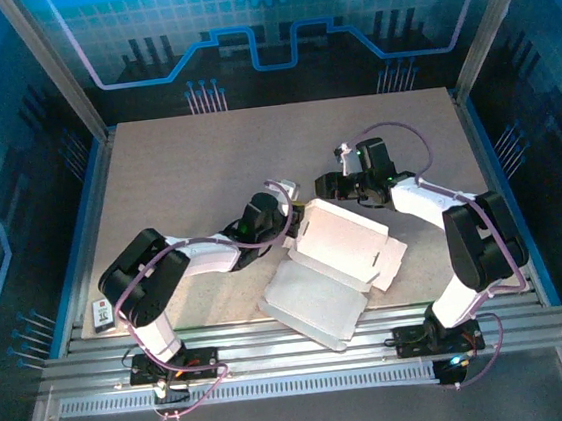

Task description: Fold the paper box

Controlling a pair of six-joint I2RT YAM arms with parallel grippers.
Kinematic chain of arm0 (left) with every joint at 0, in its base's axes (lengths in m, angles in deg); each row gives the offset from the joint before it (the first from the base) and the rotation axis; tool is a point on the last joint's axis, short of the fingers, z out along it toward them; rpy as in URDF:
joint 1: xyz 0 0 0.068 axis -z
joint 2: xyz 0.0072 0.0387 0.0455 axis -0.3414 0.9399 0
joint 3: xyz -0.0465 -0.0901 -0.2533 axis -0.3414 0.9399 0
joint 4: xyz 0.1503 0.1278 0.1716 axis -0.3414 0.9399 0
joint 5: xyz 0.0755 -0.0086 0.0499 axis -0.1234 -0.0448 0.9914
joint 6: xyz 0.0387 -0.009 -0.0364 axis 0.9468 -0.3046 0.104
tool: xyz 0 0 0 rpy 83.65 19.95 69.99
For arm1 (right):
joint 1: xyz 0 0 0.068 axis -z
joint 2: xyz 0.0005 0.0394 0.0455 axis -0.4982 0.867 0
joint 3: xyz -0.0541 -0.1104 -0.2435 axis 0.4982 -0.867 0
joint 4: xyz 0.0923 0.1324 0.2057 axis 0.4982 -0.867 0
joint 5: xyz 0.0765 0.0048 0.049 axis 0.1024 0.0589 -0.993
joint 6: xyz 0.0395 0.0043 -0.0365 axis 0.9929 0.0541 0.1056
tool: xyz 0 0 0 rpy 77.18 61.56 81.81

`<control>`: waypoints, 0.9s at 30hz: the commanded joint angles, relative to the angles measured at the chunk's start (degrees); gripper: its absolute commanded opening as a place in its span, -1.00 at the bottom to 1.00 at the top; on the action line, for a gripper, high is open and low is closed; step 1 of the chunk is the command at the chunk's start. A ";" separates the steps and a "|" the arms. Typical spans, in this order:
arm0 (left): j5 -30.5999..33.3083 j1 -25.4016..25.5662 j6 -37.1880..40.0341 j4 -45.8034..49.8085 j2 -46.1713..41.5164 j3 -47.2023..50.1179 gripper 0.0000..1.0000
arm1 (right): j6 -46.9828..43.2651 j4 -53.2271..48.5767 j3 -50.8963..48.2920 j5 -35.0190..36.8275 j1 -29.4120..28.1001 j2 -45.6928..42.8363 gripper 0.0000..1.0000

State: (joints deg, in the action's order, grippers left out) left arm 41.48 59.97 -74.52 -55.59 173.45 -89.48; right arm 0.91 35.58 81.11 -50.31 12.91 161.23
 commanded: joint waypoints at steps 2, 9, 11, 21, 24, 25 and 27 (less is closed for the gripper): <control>-7.22 -1.12 -0.13 4.72 -1.04 -2.83 -0.98 | -3.24 -5.43 2.60 -2.45 -0.21 -1.99 0.06; -14.91 -6.37 -0.11 -1.00 0.58 -4.30 -0.91 | -5.61 -16.24 8.29 -8.44 3.72 -2.77 0.08; -14.72 -7.07 0.44 -2.71 2.02 -5.86 -0.92 | -5.57 -18.04 9.35 -8.92 5.23 -3.12 0.08; -22.37 -10.27 0.79 -20.83 12.38 -13.09 -0.99 | -3.90 -19.75 13.92 -9.23 10.73 -3.12 0.08; -22.22 -10.24 1.50 -24.02 14.10 -13.62 -1.00 | -3.44 -19.99 16.59 -10.78 12.44 -1.33 0.08; -22.17 -10.27 1.59 -24.81 14.54 -13.61 -1.00 | -3.28 -19.88 17.39 -11.13 12.81 -0.70 0.08; -21.73 -10.25 1.74 -26.94 15.08 -13.14 -1.00 | -3.24 -19.91 18.86 -11.75 13.36 0.34 0.08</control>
State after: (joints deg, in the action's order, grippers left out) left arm 21.56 49.78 -74.21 -74.36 187.72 -101.72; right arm -2.87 16.98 97.46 -59.57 25.17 159.95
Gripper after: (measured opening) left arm 0.053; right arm 0.541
